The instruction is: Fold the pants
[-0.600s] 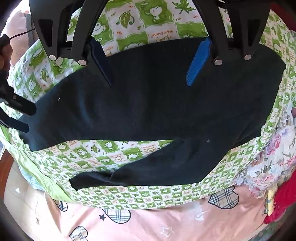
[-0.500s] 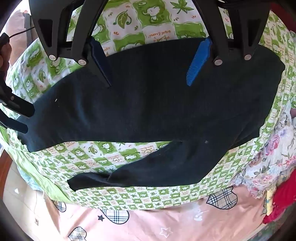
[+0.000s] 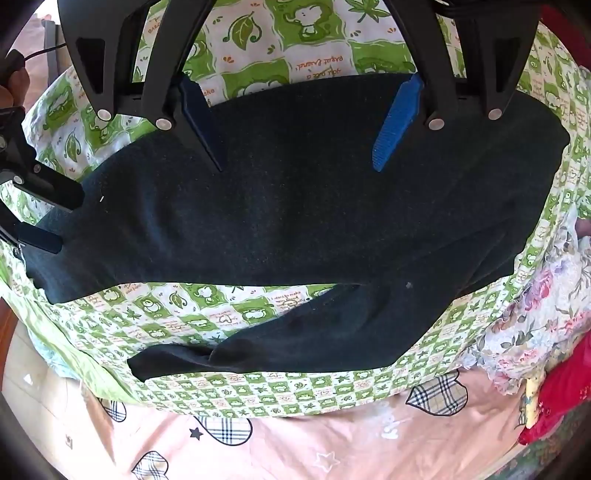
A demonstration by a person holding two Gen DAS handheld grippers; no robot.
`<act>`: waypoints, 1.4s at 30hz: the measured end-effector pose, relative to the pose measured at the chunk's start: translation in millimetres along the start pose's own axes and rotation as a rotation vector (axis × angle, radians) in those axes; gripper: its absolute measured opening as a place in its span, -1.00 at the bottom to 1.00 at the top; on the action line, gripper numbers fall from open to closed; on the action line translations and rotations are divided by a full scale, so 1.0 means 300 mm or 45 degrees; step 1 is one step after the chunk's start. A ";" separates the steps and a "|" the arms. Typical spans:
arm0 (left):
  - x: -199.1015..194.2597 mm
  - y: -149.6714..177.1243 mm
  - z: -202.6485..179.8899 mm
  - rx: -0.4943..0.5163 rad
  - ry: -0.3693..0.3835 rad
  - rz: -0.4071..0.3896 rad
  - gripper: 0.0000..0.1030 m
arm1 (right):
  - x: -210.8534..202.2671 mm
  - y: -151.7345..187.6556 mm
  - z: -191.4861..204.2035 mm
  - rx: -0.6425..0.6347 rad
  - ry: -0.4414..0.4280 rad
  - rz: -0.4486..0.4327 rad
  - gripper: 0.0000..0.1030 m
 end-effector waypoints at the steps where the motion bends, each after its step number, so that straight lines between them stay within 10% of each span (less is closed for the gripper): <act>1: -0.001 -0.001 0.000 0.001 0.000 -0.002 0.58 | -0.001 -0.001 0.003 -0.002 0.003 -0.001 0.99; 42: -0.005 -0.005 -0.004 -0.025 0.023 -0.010 0.58 | -0.002 -0.025 0.010 0.008 -0.005 -0.004 0.99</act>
Point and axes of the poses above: each gripper's, at about its wrist camera, not at the fingertips, and x roughly the way its jaws point, z to its left, y to its underside, the point moved 6 cm from there along x, roughly the way its jaws point, and after that the axes turned 11 degrees about -z, right-handed, at the moved point
